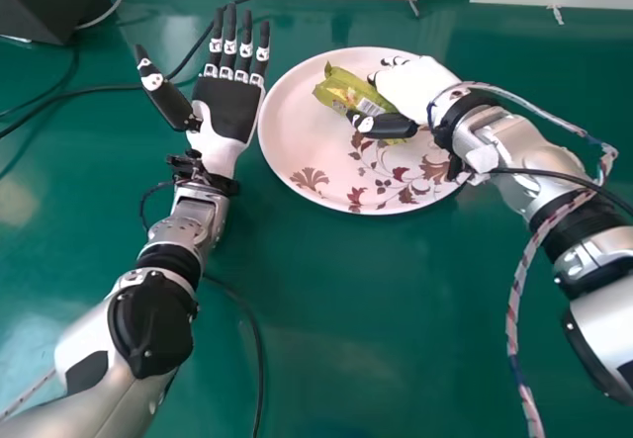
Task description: Pick up biscuit and place it in the plate
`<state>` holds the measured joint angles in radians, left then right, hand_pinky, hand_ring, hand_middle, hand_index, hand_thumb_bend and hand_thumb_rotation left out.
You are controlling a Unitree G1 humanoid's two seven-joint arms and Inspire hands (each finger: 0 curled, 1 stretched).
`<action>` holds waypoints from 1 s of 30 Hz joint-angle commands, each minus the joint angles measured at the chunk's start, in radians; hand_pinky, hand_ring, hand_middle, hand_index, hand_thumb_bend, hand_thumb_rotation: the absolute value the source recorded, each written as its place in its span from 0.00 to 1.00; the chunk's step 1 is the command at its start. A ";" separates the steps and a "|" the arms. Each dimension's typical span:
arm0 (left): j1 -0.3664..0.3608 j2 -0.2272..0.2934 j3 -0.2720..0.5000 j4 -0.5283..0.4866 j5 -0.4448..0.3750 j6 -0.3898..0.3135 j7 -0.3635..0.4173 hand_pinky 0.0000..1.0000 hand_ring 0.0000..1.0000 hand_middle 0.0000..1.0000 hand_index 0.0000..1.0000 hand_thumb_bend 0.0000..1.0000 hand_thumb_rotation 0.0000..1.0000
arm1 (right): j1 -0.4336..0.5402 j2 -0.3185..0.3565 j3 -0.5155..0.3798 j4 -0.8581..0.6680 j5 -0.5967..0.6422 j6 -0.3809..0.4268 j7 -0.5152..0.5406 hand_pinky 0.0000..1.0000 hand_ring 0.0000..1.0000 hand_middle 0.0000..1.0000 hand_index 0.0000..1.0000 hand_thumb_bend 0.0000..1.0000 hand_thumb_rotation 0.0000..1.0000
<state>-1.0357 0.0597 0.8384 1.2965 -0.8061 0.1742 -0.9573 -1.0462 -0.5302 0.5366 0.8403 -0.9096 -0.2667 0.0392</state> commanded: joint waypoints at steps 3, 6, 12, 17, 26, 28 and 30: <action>0.002 0.007 -0.008 0.000 0.003 0.003 -0.016 0.84 0.85 0.93 1.00 0.96 0.55 | 0.019 -0.005 0.012 -0.021 -0.003 0.012 0.021 0.42 0.52 0.92 0.88 0.67 0.26; 0.005 0.009 -0.017 -0.001 0.015 -0.009 -0.022 0.86 0.85 0.93 1.00 0.95 0.54 | 0.021 -0.008 0.008 -0.048 -0.004 0.030 0.042 0.42 0.55 0.94 0.90 0.71 0.34; 0.011 0.011 -0.022 0.002 0.018 -0.015 -0.067 0.86 0.86 0.95 1.00 0.95 0.57 | 0.025 -0.020 -0.005 -0.099 0.008 0.046 0.082 0.47 0.65 0.98 0.95 0.80 0.38; 0.015 0.013 -0.026 0.006 0.022 -0.019 -0.079 0.86 0.87 0.95 1.00 0.95 0.58 | 0.036 -0.033 -0.021 -0.162 0.018 0.073 0.131 0.49 0.69 0.99 0.97 0.86 0.45; 0.016 0.011 -0.026 0.009 0.022 -0.037 -0.059 0.87 0.88 0.96 1.00 0.93 0.57 | 0.087 -0.065 -0.065 -0.300 0.033 0.108 0.174 0.54 0.78 0.99 0.96 0.97 0.47; 0.017 0.013 -0.028 0.010 0.023 -0.037 -0.058 0.87 0.88 0.96 1.00 0.93 0.58 | 0.097 -0.072 -0.075 -0.325 0.034 0.114 0.178 0.56 0.80 0.99 0.96 0.98 0.47; 0.017 0.014 -0.026 0.011 0.020 -0.031 -0.058 0.87 0.88 0.96 1.00 0.93 0.57 | 0.109 -0.080 -0.086 -0.353 0.039 0.114 0.180 0.57 0.82 0.99 0.95 0.99 0.46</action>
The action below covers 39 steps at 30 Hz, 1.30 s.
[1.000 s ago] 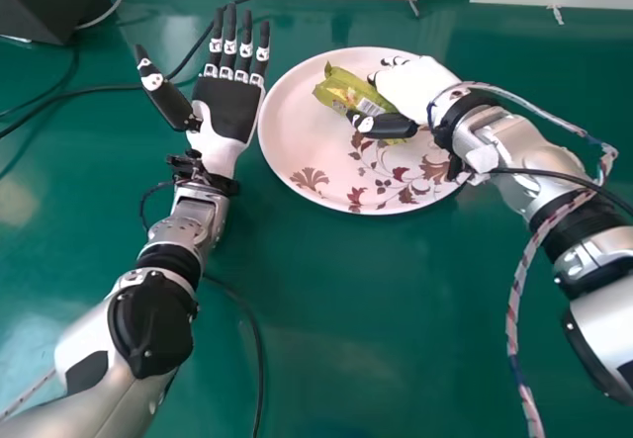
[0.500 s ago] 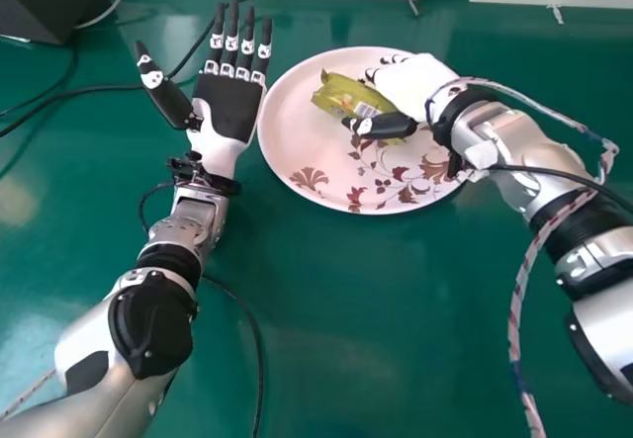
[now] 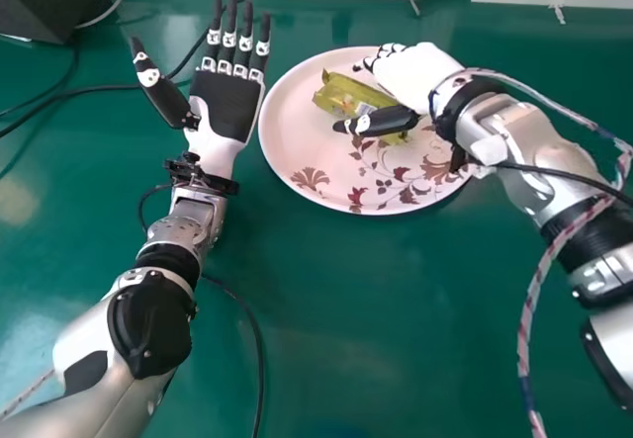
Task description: Pick up biscuit and place it in the plate
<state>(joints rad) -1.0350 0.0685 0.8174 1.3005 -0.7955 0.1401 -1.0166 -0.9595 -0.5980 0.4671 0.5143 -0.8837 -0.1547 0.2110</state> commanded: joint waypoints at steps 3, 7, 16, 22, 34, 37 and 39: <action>0.017 0.007 -0.007 0.008 0.012 0.003 -0.003 0.88 0.88 0.96 1.00 0.93 0.58 | 0.039 -0.026 -0.034 -0.072 0.023 0.002 0.018 0.59 0.83 1.00 0.94 0.99 0.45; 0.019 0.007 -0.009 0.009 0.015 -0.008 -0.003 0.88 0.88 0.96 1.00 0.94 0.58 | 0.067 -0.040 -0.059 -0.137 0.023 0.009 0.023 0.60 0.83 0.99 0.92 0.98 0.48; 0.021 0.011 -0.012 0.013 0.020 -0.008 -0.007 0.87 0.87 0.95 1.00 0.95 0.58 | 0.128 -0.061 -0.125 -0.250 0.052 0.021 0.040 0.62 0.83 0.99 0.91 0.98 0.43; 0.025 0.014 -0.008 0.016 0.022 -0.003 -0.008 0.88 0.87 0.95 1.00 0.94 0.59 | 0.164 -0.070 -0.175 -0.326 0.088 0.040 0.082 0.63 0.82 0.98 0.90 0.98 0.41; 0.029 0.013 -0.011 0.019 0.031 -0.021 -0.001 0.88 0.88 0.97 1.00 0.95 0.61 | 0.237 -0.076 -0.244 -0.481 0.125 0.099 0.123 0.64 0.80 0.97 0.89 0.98 0.35; 0.028 0.010 -0.013 0.018 0.041 -0.035 0.006 0.88 0.87 0.97 1.00 0.95 0.60 | 0.255 -0.082 -0.261 -0.513 0.128 0.103 0.128 0.64 0.80 0.97 0.90 0.98 0.36; 0.029 0.009 -0.013 0.019 0.046 -0.041 0.011 0.88 0.86 0.97 1.00 0.96 0.60 | 0.272 -0.090 -0.273 -0.527 0.130 0.097 0.117 0.65 0.79 0.96 0.89 0.99 0.36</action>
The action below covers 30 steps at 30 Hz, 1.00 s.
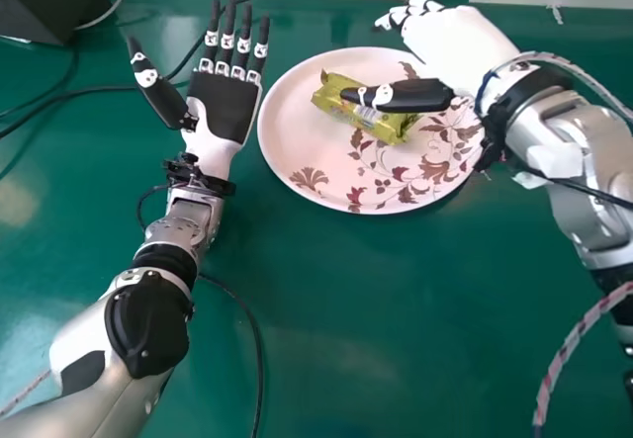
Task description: Pick up biscuit and place it in the plate
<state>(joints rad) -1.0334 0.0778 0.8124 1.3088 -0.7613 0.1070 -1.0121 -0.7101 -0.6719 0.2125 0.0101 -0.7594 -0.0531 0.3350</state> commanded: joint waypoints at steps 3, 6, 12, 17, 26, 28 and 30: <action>0.029 -0.003 -0.006 0.012 0.014 -0.009 0.003 0.88 0.86 0.97 1.00 0.96 0.62 | 0.050 -0.025 -0.041 -0.054 0.011 0.001 -0.002 0.65 0.79 0.96 0.88 0.98 0.37; 0.032 -0.005 -0.008 0.012 0.020 -0.025 0.001 0.87 0.88 0.98 1.00 0.96 0.65 | 0.078 -0.029 -0.064 -0.099 0.019 0.019 0.018 0.66 0.79 0.96 0.88 0.97 0.39; 0.035 -0.003 -0.009 0.013 0.023 -0.031 0.022 0.88 0.90 1.00 1.00 0.96 0.68 | 0.111 -0.022 -0.100 -0.159 0.046 0.043 0.034 0.65 0.76 0.93 0.85 0.99 0.40; 0.033 -0.001 -0.006 0.014 0.029 -0.031 0.037 0.86 0.90 0.99 1.00 0.97 0.71 | 0.125 -0.019 -0.122 -0.163 0.069 0.028 0.009 0.65 0.75 0.91 0.84 1.00 0.38; 0.032 0.000 -0.004 0.015 0.034 -0.029 0.030 0.83 0.88 0.97 1.00 0.96 0.70 | 0.182 -0.017 -0.174 -0.235 0.074 0.040 -0.021 0.67 0.76 0.92 0.85 1.00 0.37; 0.032 0.000 -0.002 0.015 0.035 -0.029 0.029 0.80 0.86 0.96 1.00 0.95 0.70 | 0.197 -0.022 -0.186 -0.255 0.070 0.040 -0.022 0.67 0.76 0.92 0.85 1.00 0.36; 0.033 0.001 -0.001 0.015 0.036 -0.027 0.023 0.78 0.85 0.95 1.00 0.94 0.69 | 0.211 -0.022 -0.199 -0.275 0.069 0.042 -0.023 0.67 0.76 0.92 0.85 0.99 0.36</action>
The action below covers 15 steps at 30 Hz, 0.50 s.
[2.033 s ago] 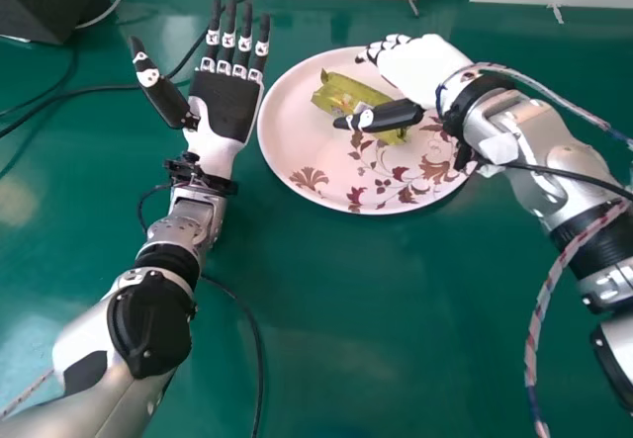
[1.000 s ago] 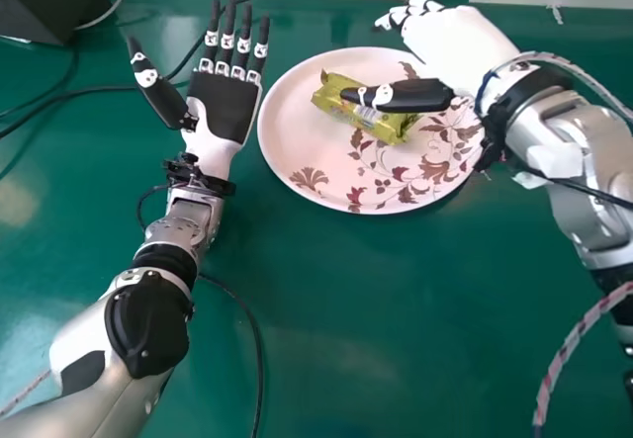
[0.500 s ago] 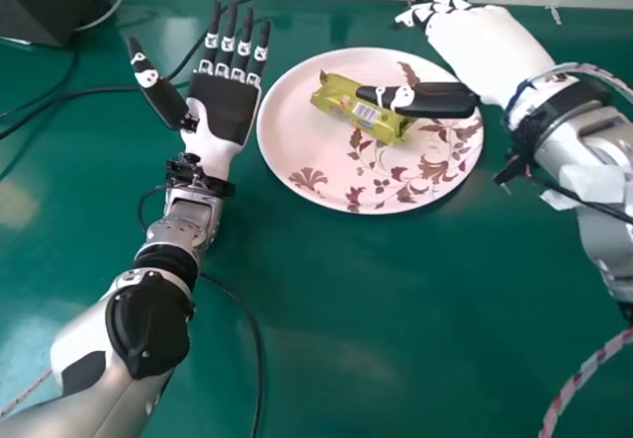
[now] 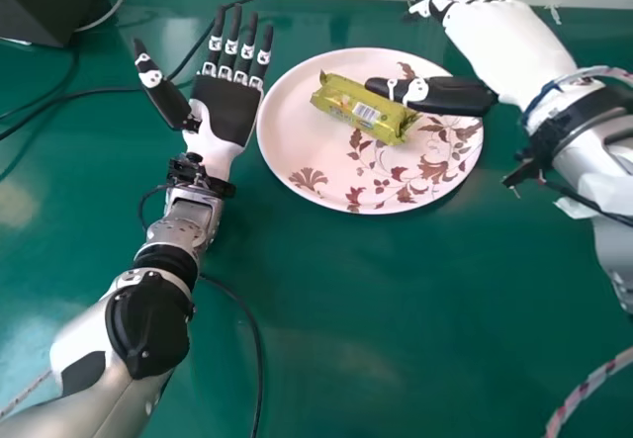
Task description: Pick up biscuit and place it in the plate
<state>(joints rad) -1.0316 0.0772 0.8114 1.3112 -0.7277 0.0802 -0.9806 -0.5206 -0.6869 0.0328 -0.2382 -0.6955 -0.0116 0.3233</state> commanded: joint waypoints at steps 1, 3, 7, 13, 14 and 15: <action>0.032 0.002 -0.002 0.013 0.005 -0.004 -0.012 0.78 0.85 0.95 1.00 0.94 0.69 | 0.027 -0.005 -0.024 -0.035 0.004 0.004 -0.014 0.68 0.76 0.92 0.85 0.99 0.36; 0.033 0.002 -0.001 0.013 0.005 -0.005 -0.008 0.78 0.85 0.95 1.00 0.94 0.69 | 0.037 0.000 -0.037 -0.056 0.004 0.008 -0.020 0.67 0.76 0.92 0.85 1.00 0.35; 0.035 0.003 -0.002 0.013 0.008 -0.008 0.007 0.80 0.85 0.94 1.00 0.94 0.67 | 0.057 0.014 -0.066 -0.093 0.018 0.020 -0.033 0.67 0.74 0.91 0.84 1.00 0.36; 0.034 0.005 0.001 0.014 0.004 0.003 0.008 0.77 0.86 0.94 1.00 0.93 0.63 | 0.089 0.020 -0.110 -0.100 0.090 -0.027 -0.064 0.67 0.75 0.91 0.84 1.00 0.34; 0.033 0.005 0.001 0.014 0.004 0.003 0.007 0.77 0.86 0.94 1.00 0.94 0.63 | 0.095 0.022 -0.118 -0.103 0.103 -0.026 -0.063 0.67 0.74 0.91 0.84 1.00 0.34; 0.033 0.005 0.001 0.014 0.003 0.005 0.002 0.75 0.86 0.93 1.00 0.94 0.64 | 0.102 0.024 -0.128 -0.108 0.116 -0.025 -0.062 0.68 0.75 0.91 0.85 1.00 0.34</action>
<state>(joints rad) -1.0304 0.0793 0.8115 1.3133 -0.7262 0.0806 -0.9778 -0.4397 -0.6671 -0.0727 -0.3290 -0.6001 -0.0314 0.2718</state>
